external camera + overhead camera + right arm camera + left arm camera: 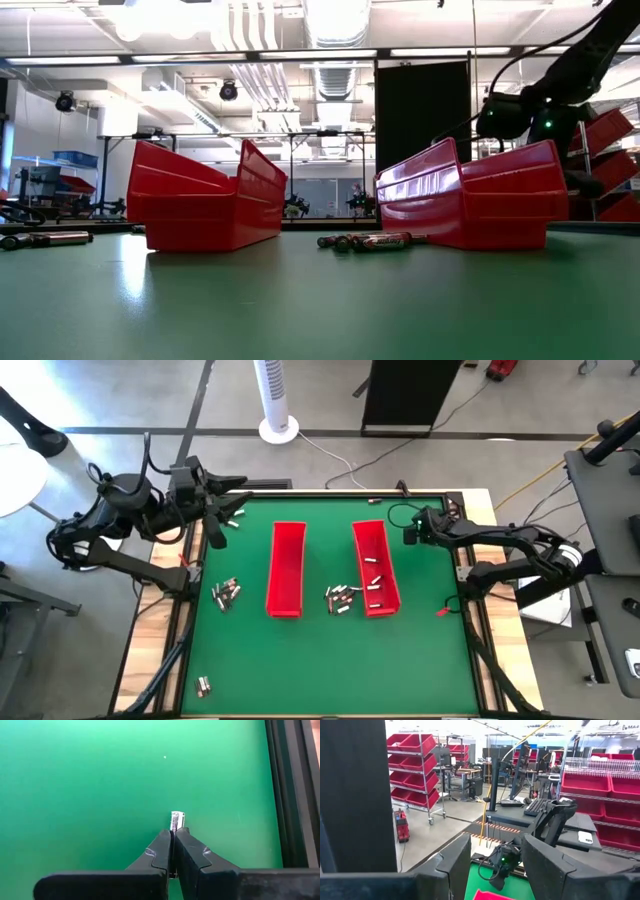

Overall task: Sort batteries
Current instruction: Put the silver battery into the right red bin

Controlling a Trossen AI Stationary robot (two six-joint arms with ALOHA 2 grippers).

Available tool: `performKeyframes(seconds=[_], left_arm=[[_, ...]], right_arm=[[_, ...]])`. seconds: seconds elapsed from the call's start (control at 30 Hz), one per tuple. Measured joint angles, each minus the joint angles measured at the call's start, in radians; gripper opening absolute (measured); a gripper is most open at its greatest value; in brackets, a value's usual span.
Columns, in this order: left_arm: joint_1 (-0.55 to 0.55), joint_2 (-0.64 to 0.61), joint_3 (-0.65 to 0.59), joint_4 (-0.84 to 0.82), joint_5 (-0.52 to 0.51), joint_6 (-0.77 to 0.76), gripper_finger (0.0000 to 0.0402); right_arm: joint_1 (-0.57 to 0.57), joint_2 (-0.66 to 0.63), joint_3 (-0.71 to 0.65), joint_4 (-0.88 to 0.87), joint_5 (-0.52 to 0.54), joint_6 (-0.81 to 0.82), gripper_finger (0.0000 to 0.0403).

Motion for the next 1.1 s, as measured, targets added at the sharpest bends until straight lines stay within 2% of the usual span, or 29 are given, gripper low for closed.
performKeyframes(seconds=[0.17, 0.4, 0.5, 0.6, 0.87, 1.1], left_arm=[[0.000, 0.010, 0.000, 0.000, -0.001, -0.007, 0.0155], [0.000, 0.025, 0.000, 0.000, -0.003, -0.028, 0.0155], [0.000, 0.031, 0.000, 0.000, -0.008, -0.029, 0.0155], [0.000, 0.032, 0.000, 0.001, -0.008, -0.032, 0.0155], [0.000, 0.041, 0.000, 0.015, -0.008, -0.047, 0.0155], [0.000, 0.047, 0.000, 0.026, -0.008, -0.046, 0.0155]], right_arm=[[0.001, 0.004, -0.040, 0.084, 0.023, -0.005, 0.0022], [0.004, 0.004, -0.116, 0.202, 0.036, -0.021, 0.0084], [0.018, 0.003, -0.139, 0.257, 0.052, -0.054, 0.0095], [0.021, 0.004, -0.153, 0.278, 0.066, -0.055, 0.0088], [0.022, 0.004, -0.175, 0.309, 0.063, -0.061, 0.0029], [0.020, 0.000, -0.159, 0.284, 0.028, -0.095, 0.0019]])
